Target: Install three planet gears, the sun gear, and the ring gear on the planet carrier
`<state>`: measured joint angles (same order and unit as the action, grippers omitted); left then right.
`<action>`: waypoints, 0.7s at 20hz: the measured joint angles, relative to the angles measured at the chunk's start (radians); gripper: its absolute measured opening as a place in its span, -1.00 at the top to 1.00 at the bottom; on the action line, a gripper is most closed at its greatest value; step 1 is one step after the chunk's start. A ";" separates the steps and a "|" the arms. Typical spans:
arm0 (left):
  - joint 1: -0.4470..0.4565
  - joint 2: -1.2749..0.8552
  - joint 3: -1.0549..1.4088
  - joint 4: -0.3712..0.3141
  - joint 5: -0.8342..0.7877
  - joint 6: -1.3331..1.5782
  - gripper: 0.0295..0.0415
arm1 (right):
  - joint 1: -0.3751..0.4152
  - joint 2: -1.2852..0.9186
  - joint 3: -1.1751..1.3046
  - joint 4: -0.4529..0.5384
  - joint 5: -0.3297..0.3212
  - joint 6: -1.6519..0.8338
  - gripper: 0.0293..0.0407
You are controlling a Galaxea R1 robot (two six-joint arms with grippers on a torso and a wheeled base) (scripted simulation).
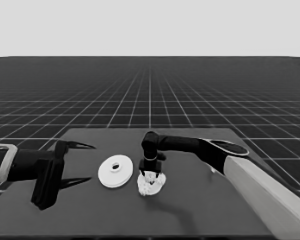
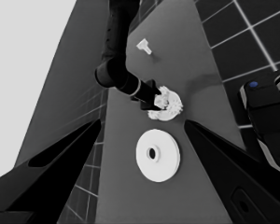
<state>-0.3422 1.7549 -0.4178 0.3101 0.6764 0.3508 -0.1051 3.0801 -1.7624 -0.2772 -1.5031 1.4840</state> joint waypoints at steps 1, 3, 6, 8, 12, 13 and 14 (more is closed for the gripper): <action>0.000 0.000 0.000 0.000 0.000 0.000 -0.49 | 0.000 0.000 0.000 0.000 0.000 0.010 0.72; 0.000 0.000 0.000 0.000 0.000 0.000 -0.49 | 0.000 0.000 0.000 0.000 0.000 0.031 0.72; 0.000 0.000 0.000 0.000 0.000 0.000 -0.49 | 0.000 0.000 0.000 0.000 0.000 0.063 0.72; 0.000 0.000 0.000 0.000 0.000 0.000 -0.49 | 0.000 0.000 0.000 0.000 0.000 0.084 0.71; 0.000 0.000 0.000 0.000 0.000 0.000 -0.49 | 0.000 0.000 0.000 0.000 0.000 0.126 0.72; 0.000 0.000 0.000 0.000 0.000 0.000 -0.49 | 0.000 0.000 0.000 0.000 0.000 0.136 0.72; 0.000 0.000 0.000 0.000 0.000 0.000 -0.49 | 0.000 0.000 0.000 0.000 0.000 0.147 0.72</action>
<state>-0.3422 1.7549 -0.4178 0.3101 0.6764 0.3508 -0.1052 3.0799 -1.7624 -0.2770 -1.5034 1.6306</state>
